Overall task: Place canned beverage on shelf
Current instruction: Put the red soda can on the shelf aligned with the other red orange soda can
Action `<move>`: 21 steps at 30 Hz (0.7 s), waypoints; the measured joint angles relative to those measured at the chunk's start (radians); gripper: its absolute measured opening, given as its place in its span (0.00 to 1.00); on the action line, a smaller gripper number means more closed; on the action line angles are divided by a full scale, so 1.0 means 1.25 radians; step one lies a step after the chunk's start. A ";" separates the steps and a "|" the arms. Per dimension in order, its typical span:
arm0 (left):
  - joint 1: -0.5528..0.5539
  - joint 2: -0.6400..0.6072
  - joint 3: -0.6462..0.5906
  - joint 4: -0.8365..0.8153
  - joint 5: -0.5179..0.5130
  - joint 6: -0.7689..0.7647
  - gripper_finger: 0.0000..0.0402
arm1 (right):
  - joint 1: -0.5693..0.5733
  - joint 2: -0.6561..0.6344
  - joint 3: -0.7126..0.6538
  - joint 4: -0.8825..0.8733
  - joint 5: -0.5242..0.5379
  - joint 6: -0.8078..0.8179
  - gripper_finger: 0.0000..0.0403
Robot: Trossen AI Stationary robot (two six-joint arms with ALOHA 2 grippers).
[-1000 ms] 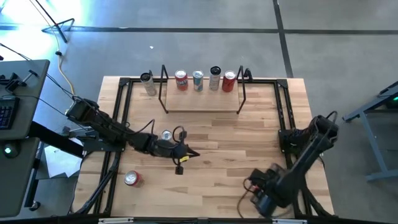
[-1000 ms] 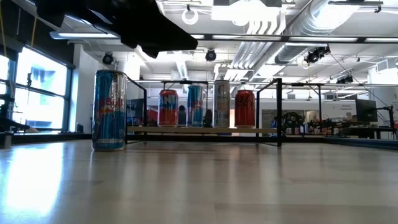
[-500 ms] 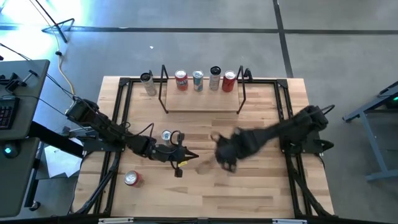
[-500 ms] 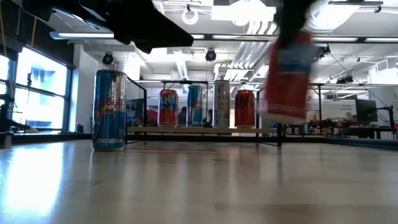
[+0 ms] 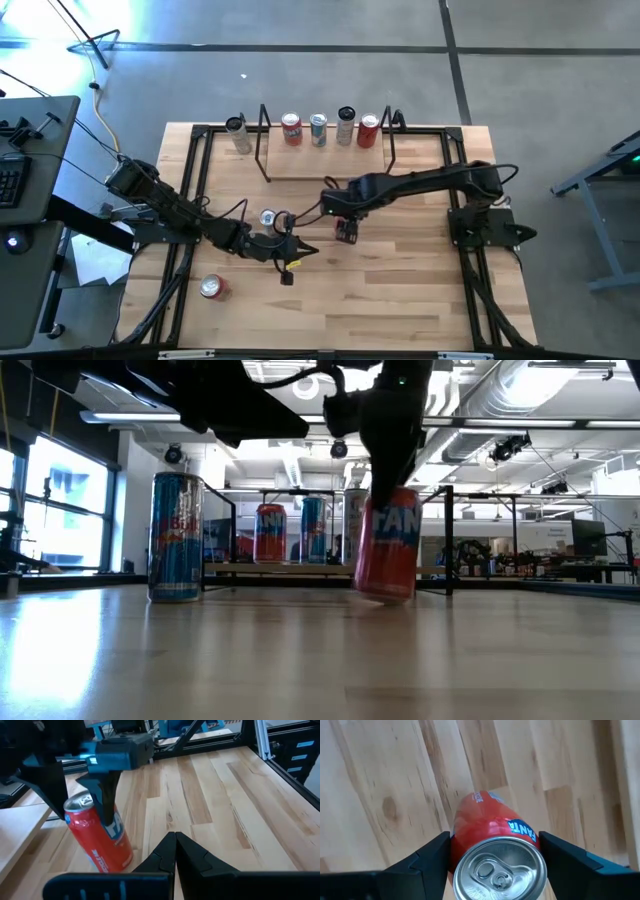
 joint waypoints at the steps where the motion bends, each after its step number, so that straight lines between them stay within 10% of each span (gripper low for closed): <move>1: 0.000 0.000 0.000 0.000 0.000 0.000 0.00 | -0.001 0.003 0.000 0.006 0.000 -0.006 0.63; 21: 0.000 0.000 0.000 0.001 0.000 -0.007 0.00 | 0.017 0.015 0.067 0.027 0.032 -0.095 0.86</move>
